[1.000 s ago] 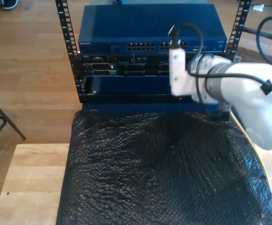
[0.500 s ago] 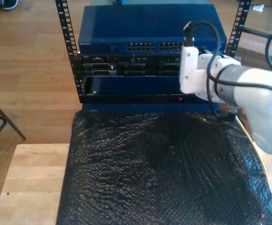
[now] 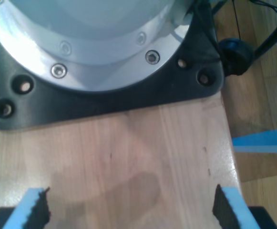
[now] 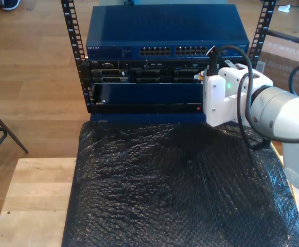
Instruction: Grab the cable and plug it in
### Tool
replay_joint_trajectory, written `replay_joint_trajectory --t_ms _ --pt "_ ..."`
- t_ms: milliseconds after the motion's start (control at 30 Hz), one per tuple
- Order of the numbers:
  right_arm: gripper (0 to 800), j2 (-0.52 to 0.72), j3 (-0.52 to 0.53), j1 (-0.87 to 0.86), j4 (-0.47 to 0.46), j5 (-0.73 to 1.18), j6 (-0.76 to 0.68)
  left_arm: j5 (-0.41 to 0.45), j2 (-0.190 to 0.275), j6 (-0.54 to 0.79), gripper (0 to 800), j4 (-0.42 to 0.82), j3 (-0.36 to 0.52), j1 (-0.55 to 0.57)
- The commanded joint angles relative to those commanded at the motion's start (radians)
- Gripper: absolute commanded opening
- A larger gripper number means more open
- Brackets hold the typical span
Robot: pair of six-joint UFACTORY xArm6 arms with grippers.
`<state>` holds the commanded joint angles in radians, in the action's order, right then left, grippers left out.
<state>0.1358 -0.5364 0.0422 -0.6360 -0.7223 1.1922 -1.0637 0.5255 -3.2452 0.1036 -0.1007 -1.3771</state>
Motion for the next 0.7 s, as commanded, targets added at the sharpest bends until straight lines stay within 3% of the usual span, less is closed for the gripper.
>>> replay_joint_trajectory --t_ms 367,533,700 --pt "2 -0.02 0.011 0.008 0.104 -0.002 0.123 0.0 0.0 0.0 800 0.0 0.0 0.0" --pt "2 -0.052 0.031 0.035 0.275 -0.012 0.293 0.0 0.0 0.0 800 0.0 0.0 0.0" --pt "1 -0.135 0.037 0.117 0.454 -0.153 0.43 0.0 0.0 0.0 800 0.0 0.0 0.0"
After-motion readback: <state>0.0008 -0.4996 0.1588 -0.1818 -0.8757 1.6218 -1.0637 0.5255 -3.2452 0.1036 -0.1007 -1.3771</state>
